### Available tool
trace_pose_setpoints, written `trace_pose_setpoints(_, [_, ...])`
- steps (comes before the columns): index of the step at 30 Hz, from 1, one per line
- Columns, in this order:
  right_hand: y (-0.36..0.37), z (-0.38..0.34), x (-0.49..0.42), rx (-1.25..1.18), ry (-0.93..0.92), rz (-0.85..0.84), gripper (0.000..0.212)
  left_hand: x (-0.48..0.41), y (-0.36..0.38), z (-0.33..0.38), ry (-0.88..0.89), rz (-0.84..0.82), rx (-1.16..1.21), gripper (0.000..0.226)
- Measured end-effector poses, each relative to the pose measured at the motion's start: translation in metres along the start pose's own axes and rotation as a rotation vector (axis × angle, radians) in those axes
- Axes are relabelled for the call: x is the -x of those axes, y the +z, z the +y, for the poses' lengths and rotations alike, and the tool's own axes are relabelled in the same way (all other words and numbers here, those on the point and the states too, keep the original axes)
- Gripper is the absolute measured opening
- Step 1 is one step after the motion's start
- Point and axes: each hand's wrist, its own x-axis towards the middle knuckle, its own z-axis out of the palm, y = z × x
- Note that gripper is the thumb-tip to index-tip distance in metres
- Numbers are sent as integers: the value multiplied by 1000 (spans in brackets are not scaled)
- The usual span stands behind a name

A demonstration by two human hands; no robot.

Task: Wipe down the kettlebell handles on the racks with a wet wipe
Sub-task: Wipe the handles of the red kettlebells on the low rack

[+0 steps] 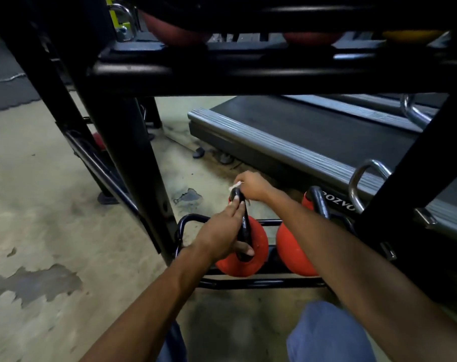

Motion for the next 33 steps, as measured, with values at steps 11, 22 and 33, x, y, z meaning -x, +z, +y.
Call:
trace_pose_setpoints(11, [-7, -39, -15, 225, -149, -333, 42, 4, -4, 12, -28, 50, -98, 130])
trace_pose_setpoints(22, [10, -67, -9, 716, -155, -218, 13, 12, 0, 9, 30, 133, -81, 109])
trace_pose_setpoints(33, [13, -47, 0, 87, 297, 91, 13, 8, 7, -1, 72, 122, -83, 119])
